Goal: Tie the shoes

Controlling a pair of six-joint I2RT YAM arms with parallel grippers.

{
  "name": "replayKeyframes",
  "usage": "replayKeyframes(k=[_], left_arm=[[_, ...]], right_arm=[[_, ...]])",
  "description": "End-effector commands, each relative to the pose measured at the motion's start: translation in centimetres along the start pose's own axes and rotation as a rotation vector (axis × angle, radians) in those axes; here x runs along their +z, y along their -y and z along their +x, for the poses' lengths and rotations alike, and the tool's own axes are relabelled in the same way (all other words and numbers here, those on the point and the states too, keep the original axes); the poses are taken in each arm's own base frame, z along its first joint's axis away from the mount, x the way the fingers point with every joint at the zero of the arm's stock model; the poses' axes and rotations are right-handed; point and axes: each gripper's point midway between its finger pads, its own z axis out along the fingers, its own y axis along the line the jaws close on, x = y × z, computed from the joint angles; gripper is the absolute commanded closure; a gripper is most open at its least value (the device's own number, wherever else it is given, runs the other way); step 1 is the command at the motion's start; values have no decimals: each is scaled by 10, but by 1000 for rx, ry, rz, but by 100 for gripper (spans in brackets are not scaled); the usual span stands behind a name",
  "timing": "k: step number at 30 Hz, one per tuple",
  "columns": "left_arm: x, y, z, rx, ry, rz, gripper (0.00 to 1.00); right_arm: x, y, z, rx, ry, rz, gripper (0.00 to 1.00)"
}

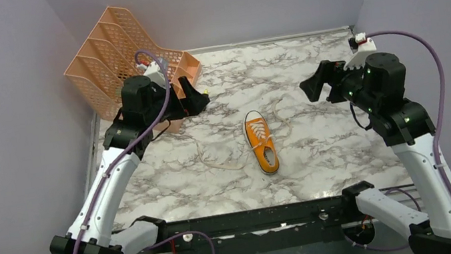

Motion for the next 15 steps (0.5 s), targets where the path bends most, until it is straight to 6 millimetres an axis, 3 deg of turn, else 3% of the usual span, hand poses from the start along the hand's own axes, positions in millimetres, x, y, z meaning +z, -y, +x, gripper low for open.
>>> replayKeyframes(k=[1,5,9,15], left_arm=[[4,28,33,-78,-118,128,2],[17,42,67,-143,-206,199,4],[35,51,114,-177,-323,231,7],[62,59,177,-111,-466,275,16]], right_arm=[[-3,7,9,32,-63,59,0],[6,14,30,19,-186,90,0],[20,11,58,31,-332,59,0],[38,-3,96,64,-531,-52,0]])
